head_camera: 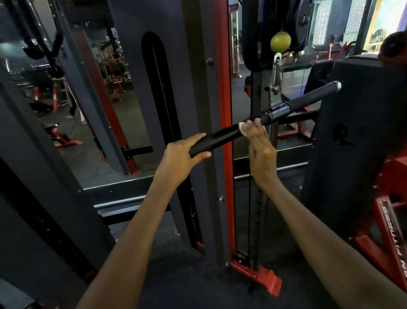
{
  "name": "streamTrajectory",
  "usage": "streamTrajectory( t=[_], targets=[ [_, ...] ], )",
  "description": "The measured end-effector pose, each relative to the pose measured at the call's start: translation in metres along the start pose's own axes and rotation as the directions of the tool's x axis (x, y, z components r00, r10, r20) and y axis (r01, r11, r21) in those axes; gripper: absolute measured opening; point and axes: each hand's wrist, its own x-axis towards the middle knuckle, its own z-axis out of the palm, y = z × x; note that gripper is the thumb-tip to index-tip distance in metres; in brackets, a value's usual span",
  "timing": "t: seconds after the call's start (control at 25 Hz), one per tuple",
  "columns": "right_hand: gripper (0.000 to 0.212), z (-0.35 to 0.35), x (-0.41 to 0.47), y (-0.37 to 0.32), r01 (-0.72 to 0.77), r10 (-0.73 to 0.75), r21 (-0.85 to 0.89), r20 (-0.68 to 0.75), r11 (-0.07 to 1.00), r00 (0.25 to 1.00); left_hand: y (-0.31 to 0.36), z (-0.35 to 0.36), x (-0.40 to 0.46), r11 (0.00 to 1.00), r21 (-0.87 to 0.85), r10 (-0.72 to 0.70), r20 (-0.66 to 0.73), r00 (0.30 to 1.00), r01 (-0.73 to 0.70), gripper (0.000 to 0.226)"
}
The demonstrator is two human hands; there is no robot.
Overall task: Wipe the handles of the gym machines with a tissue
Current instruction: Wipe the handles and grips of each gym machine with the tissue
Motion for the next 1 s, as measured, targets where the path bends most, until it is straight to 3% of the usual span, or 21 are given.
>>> streamTrajectory(
  t=[0.04, 0.12, 0.16, 0.2, 0.24, 0.28, 0.32, 0.36, 0.4, 0.44, 0.48, 0.52, 0.56, 0.6, 0.64, 0.68, 0.72, 0.8, 0.84, 0.92, 1.0],
  targets=[
    [0.044, 0.003, -0.006, -0.017, 0.135, -0.133, -0.036, 0.047, 0.990, 0.990, -0.001, 0.001, 0.000, 1.000, 0.005, 0.011, -0.008, 1.000, -0.011, 0.059],
    [0.040, 0.008, -0.017, -0.026, 0.472, -0.465, 0.004, 0.169, 0.882, 0.869, -0.003, 0.000, 0.003, 0.999, 0.027, 0.033, -0.008, 0.999, -0.033, 0.059],
    [0.037, 0.004, -0.010, -0.018, 0.468, -0.466, 0.032, 0.180, 0.883, 0.866, -0.004, 0.000, 0.003, 0.999, 0.029, 0.024, 0.001, 1.000, -0.024, 0.059],
    [0.036, 0.000, -0.003, -0.008, 0.325, -0.327, 0.037, 0.141, 0.945, 0.934, -0.004, -0.001, 0.003, 1.000, 0.019, 0.004, 0.014, 1.000, -0.004, 0.060],
    [0.037, -0.005, 0.001, 0.000, 0.064, -0.068, 0.045, 0.085, 0.997, 0.994, -0.004, -0.001, 0.002, 1.000, 0.008, -0.010, 0.021, 1.000, 0.010, 0.061],
    [0.040, -0.008, 0.004, 0.000, -0.169, 0.168, 0.055, 0.023, 0.984, 0.985, -0.003, 0.000, 0.001, 1.000, 0.007, -0.009, 0.017, 1.000, 0.009, 0.062],
    [0.043, -0.005, 0.007, -0.008, -0.259, 0.259, 0.045, 0.004, 0.965, 0.966, -0.004, 0.000, -0.001, 1.000, 0.011, 0.002, 0.009, 1.000, -0.002, 0.062],
    [0.044, -0.001, 0.007, -0.022, -0.154, 0.154, -0.025, 0.028, 0.988, 0.988, -0.005, 0.002, -0.003, 1.000, 0.015, 0.018, 0.001, 1.000, -0.018, 0.062],
    [0.044, 0.004, 0.002, -0.033, 0.090, -0.081, -0.080, 0.113, 0.993, 0.990, -0.006, 0.003, -0.004, 0.999, 0.017, 0.039, -0.007, 0.999, -0.039, 0.061],
    [0.042, 0.003, 0.003, -0.033, 0.312, -0.290, -0.096, 0.197, 0.945, 0.937, -0.008, 0.004, -0.004, 0.998, 0.018, 0.055, -0.013, 0.998, -0.054, 0.061],
    [0.041, -0.003, 0.014, -0.022, 0.398, -0.364, -0.094, 0.257, 0.912, 0.895, -0.008, 0.005, -0.004, 0.998, 0.016, 0.059, -0.015, 0.998, -0.059, 0.061],
    [0.039, -0.011, 0.027, -0.005, 0.310, -0.274, -0.098, 0.273, 0.946, 0.922, -0.009, 0.006, -0.005, 0.998, 0.015, 0.056, -0.016, 0.998, -0.055, 0.061],
    [0.036, -0.019, 0.038, 0.007, 0.090, -0.068, -0.101, 0.207, 0.991, 0.976, -0.008, 0.007, -0.005, 0.999, 0.020, 0.051, -0.022, 0.998, -0.051, 0.061],
    [0.034, -0.026, 0.046, 0.011, -0.158, 0.169, -0.083, 0.147, 0.984, 0.975, -0.008, 0.009, -0.006, 0.998, 0.024, 0.052, -0.035, 0.998, -0.051, 0.061],
    [0.033, -0.025, 0.048, 0.006, -0.305, 0.312, -0.072, 0.136, 0.950, 0.940, -0.006, 0.010, -0.007, 0.998, 0.031, 0.058, -0.053, 0.997, -0.056, 0.060],
    [0.033, -0.019, 0.049, -0.008, -0.297, 0.308, -0.084, 0.196, 0.951, 0.931, -0.005, 0.010, -0.008, 0.997, 0.041, 0.071, -0.070, 0.995, -0.068, 0.059],
    [0.034, -0.013, 0.046, -0.030, -0.145, 0.160, -0.072, 0.294, 0.987, 0.942, -0.005, 0.011, -0.008, 0.995, 0.053, 0.087, -0.081, 0.993, -0.083, 0.058],
    [0.035, -0.009, 0.042, -0.036, 0.188, -0.172, 0.007, 0.446, 0.982, 0.878, -0.005, 0.012, -0.008, 0.992, 0.071, 0.106, -0.084, 0.991, -0.100, 0.057],
    [0.034, -0.016, 0.051, -0.022, 0.221, -0.193, -0.006, 0.470, 0.975, 0.861, -0.005, 0.012, -0.009, 0.993, 0.070, 0.098, -0.080, 0.992, -0.093, 0.057],
    [0.033, -0.028, 0.062, 0.017, -0.031, 0.075, -0.124, 0.365, 0.992, 0.928, -0.003, 0.014, -0.012, 0.996, 0.054, 0.080, -0.068, 0.994, -0.076, 0.058],
    [0.033, -0.033, 0.048, 0.018, -0.355, 0.357, -0.059, 0.268, 0.933, 0.895, -0.002, 0.015, -0.013, 0.997, 0.040, 0.067, -0.070, 0.995, -0.065, 0.058]
  ],
)
